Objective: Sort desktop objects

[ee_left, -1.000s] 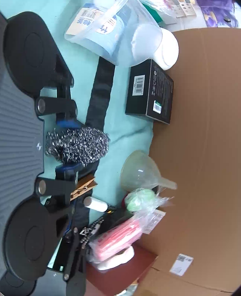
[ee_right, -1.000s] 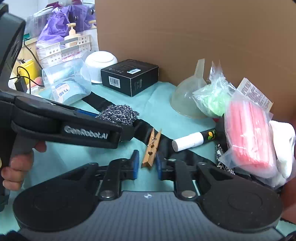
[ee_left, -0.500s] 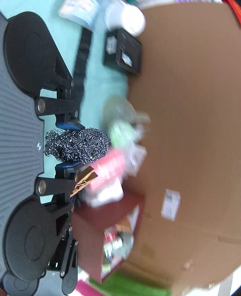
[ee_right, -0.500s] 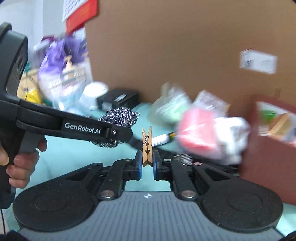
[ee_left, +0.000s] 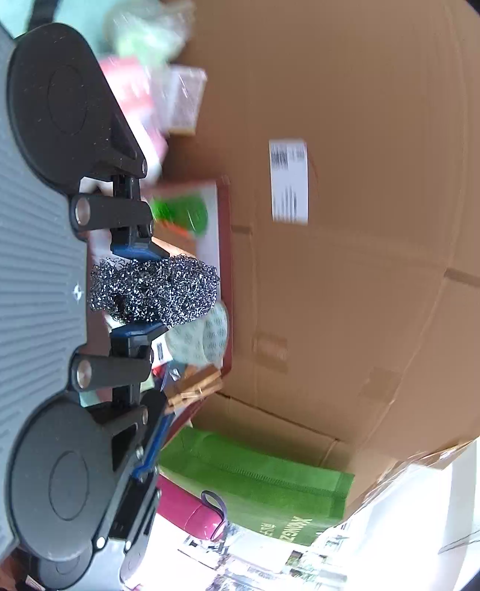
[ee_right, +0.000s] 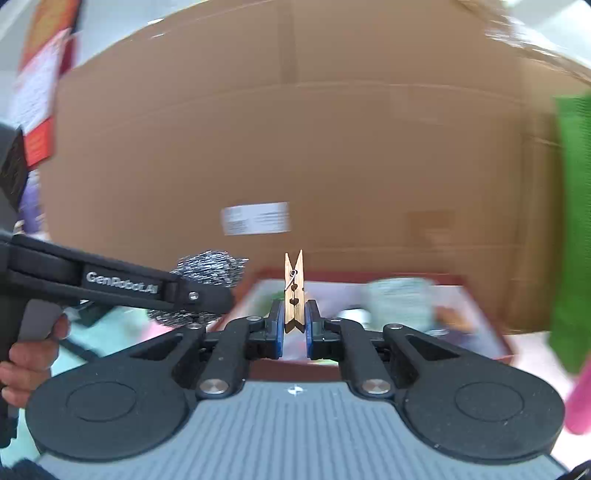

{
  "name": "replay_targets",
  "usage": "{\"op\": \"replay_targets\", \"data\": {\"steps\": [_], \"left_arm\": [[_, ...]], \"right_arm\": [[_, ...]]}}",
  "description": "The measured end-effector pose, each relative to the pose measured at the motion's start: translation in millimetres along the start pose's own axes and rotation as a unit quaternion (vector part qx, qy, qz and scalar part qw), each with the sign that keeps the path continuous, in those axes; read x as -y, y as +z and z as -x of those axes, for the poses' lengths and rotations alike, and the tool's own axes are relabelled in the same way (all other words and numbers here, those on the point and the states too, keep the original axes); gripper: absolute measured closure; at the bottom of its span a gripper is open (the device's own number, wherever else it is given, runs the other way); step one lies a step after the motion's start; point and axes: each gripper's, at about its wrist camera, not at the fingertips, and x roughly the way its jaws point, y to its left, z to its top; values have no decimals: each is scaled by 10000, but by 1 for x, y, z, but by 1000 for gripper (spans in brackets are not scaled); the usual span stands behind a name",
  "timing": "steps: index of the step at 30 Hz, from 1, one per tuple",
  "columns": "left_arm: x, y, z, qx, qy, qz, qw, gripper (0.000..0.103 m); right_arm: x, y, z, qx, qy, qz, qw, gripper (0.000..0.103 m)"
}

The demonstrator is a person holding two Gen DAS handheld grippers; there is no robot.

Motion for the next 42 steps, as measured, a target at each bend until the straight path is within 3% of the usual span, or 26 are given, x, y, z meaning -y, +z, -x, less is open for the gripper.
{"op": "replay_targets", "data": {"steps": [4, 11, 13, 15, 16, 18, 20, 23, 25, 30, 40, 42], "left_arm": [[19, 6, -37, -109, -64, -110, 9999, 69], [31, 6, -83, -324, -50, -185, 9993, 66], [32, 5, -82, -206, -107, -210, 9995, 53], [32, 5, -77, -81, -198, -189, 9996, 17], [33, 5, -73, 21, -215, -190, 9996, 14], [35, 6, -68, 157, -233, -243, 9993, 11], [36, 7, -65, 167, -189, -227, 9994, 7], [37, 6, -62, 171, -86, -176, 9997, 7], [39, 5, -59, 194, -38, -186, 9996, 7], [42, 0, -48, 161, 220, -304, 9992, 6], [46, -10, -23, 64, 578, -368, 9976, 6], [45, -14, -15, 52, 592, -295, 9978, 6]], "right_arm": [[37, 0, -9, -19, -532, -139, 9985, 94], [78, -9, -39, -271, -775, -554, 9951, 94], [84, -14, -43, -301, -724, -622, 9950, 92], [86, -16, -44, -309, -756, -583, 9950, 86], [86, -17, -43, -287, -793, -540, 9950, 72], [87, -18, -40, -187, -888, -494, 9946, 55], [87, -18, -40, -170, -918, -498, 9944, 55], [87, -17, -37, -169, -917, -499, 9944, 41], [83, -17, -34, -124, -1003, -415, 9940, 17], [75, -15, -28, -116, -1167, -227, 9928, 12], [56, -14, -11, -300, -1252, 62, 9917, 11], [52, -16, -5, -343, -1295, 102, 9909, 5]]}}
